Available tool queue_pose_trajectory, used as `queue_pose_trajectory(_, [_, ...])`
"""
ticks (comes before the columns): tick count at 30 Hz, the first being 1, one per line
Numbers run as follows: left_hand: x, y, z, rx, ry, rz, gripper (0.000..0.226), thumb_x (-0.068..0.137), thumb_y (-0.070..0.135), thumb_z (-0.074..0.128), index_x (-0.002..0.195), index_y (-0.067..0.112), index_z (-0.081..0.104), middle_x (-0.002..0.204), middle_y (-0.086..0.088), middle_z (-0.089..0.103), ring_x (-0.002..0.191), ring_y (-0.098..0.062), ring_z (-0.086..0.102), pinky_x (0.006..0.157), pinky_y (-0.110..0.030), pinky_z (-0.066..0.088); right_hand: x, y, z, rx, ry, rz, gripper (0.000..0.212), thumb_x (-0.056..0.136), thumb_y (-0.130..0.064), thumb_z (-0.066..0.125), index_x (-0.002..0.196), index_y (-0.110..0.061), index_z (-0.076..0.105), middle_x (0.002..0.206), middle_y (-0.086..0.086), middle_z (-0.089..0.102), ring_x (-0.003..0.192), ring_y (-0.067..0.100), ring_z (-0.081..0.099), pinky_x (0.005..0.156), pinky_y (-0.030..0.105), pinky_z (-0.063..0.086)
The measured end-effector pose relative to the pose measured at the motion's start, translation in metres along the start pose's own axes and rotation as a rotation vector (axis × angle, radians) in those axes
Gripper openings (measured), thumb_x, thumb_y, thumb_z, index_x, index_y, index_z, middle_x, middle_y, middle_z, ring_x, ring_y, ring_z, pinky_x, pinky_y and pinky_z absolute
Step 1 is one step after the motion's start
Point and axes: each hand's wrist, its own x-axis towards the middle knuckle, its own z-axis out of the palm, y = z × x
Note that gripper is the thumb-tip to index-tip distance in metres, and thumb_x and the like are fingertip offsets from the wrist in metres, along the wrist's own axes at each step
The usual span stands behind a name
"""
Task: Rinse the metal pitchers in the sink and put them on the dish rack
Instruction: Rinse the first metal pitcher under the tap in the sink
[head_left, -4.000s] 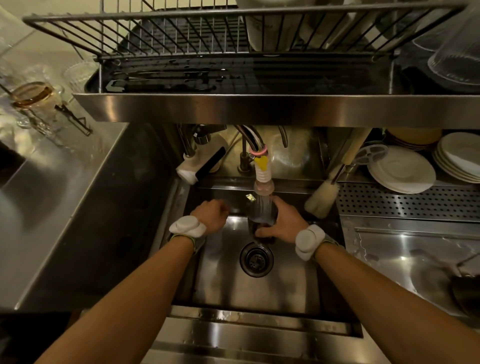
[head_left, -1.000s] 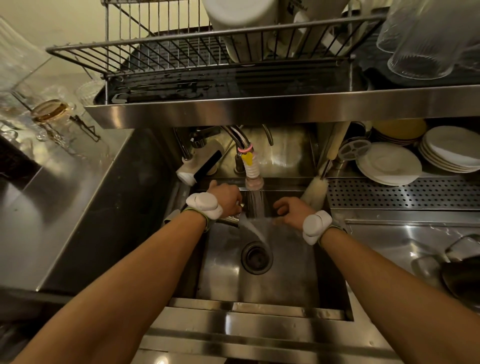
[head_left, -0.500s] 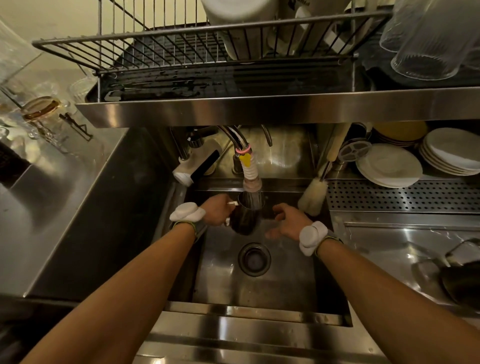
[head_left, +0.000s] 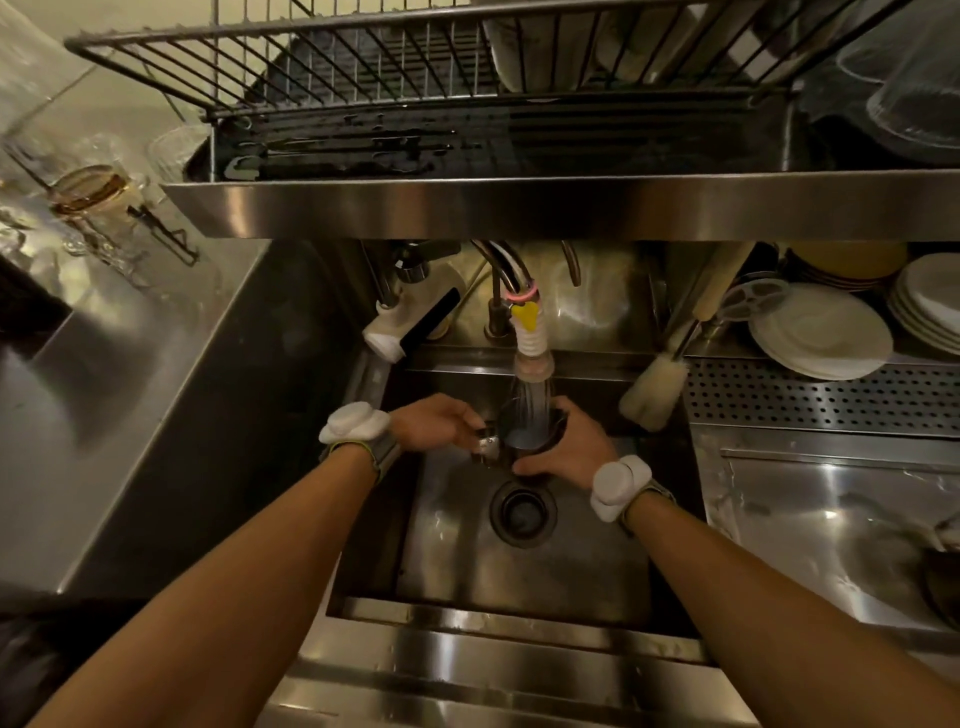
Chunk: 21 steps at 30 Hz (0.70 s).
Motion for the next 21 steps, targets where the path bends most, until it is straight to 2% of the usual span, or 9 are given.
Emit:
queue_pose_trajectory(3, [0.001,0.0,-0.001,0.158,0.068,-0.017,0.031,0.086,0.004,0.058,0.117,0.006,0.065,0.122,-0.012,0.064,0.115,-0.023,0.059,0.093,-0.023,0.041,-0.002,0.003,-0.001,0.032,0.13,0.03,0.086,0.056,-0.022,0.09,0.13,-0.018,0.046,0.12,-0.003,0.059,0.111,0.017,0.055,0.088,0.019,0.041])
queue_pose_trajectory(6, [0.001,0.0,-0.002,0.248,0.139,-0.023,0.033,0.088,0.01,0.056,0.12,0.012,0.064,0.127,-0.006,0.062,0.119,-0.022,0.057,0.099,-0.024,0.04,-0.003,-0.002,0.005,0.017,0.124,0.027,0.084,0.055,-0.022,0.09,0.127,-0.02,0.047,0.117,-0.003,0.06,0.105,0.014,0.055,0.088,0.022,0.043])
queue_pose_trajectory(8, [0.002,-0.001,-0.004,0.257,0.141,-0.024,0.031,0.089,0.013,0.056,0.12,0.014,0.064,0.128,-0.005,0.062,0.12,-0.021,0.056,0.099,-0.024,0.04,-0.004,-0.002,0.004,-0.012,0.088,0.028,0.081,0.055,-0.021,0.09,0.125,-0.019,0.049,0.114,-0.004,0.061,0.11,0.017,0.058,0.089,0.023,0.044])
queue_pose_trajectory(10, [0.004,-0.002,-0.005,0.261,0.138,-0.027,0.03,0.09,0.016,0.057,0.12,0.015,0.064,0.128,-0.005,0.062,0.119,-0.021,0.056,0.099,-0.024,0.04,-0.004,-0.002,-0.002,0.001,0.148,0.05,0.084,0.055,-0.021,0.09,0.128,-0.017,0.048,0.122,0.0,0.061,0.115,0.02,0.056,0.092,0.023,0.042])
queue_pose_trajectory(12, [0.003,-0.002,-0.003,0.273,0.136,-0.026,0.03,0.09,0.018,0.058,0.12,0.014,0.063,0.128,-0.005,0.061,0.12,-0.022,0.056,0.099,-0.025,0.04,-0.004,-0.007,-0.001,0.004,0.199,0.045,0.085,0.057,-0.02,0.089,0.131,-0.016,0.046,0.122,0.0,0.06,0.108,0.016,0.057,0.087,0.018,0.041])
queue_pose_trajectory(14, [0.005,0.001,-0.001,0.3,0.118,-0.013,0.03,0.091,0.017,0.057,0.12,0.014,0.063,0.129,-0.007,0.061,0.12,-0.024,0.056,0.099,-0.026,0.04,-0.003,-0.013,0.004,-0.002,0.168,0.024,0.084,0.058,-0.021,0.089,0.13,-0.017,0.046,0.119,-0.002,0.06,0.103,0.012,0.056,0.084,0.017,0.042])
queue_pose_trajectory(17, [0.007,0.002,-0.001,0.335,0.101,0.012,0.034,0.09,0.01,0.052,0.123,0.013,0.063,0.131,-0.006,0.06,0.123,-0.024,0.054,0.1,-0.026,0.04,-0.003,-0.012,0.0,-0.078,0.097,0.03,0.083,0.056,-0.024,0.09,0.127,-0.017,0.048,0.123,0.001,0.061,0.113,0.02,0.057,0.089,0.023,0.043])
queue_pose_trajectory(21, [0.009,0.0,0.0,0.341,0.114,0.038,0.035,0.091,0.008,0.047,0.122,0.013,0.062,0.13,-0.007,0.061,0.122,-0.025,0.055,0.103,-0.029,0.041,-0.004,-0.008,-0.001,-0.019,0.201,0.061,0.084,0.058,-0.022,0.089,0.129,-0.015,0.046,0.126,0.003,0.059,0.116,0.021,0.055,0.09,0.021,0.04])
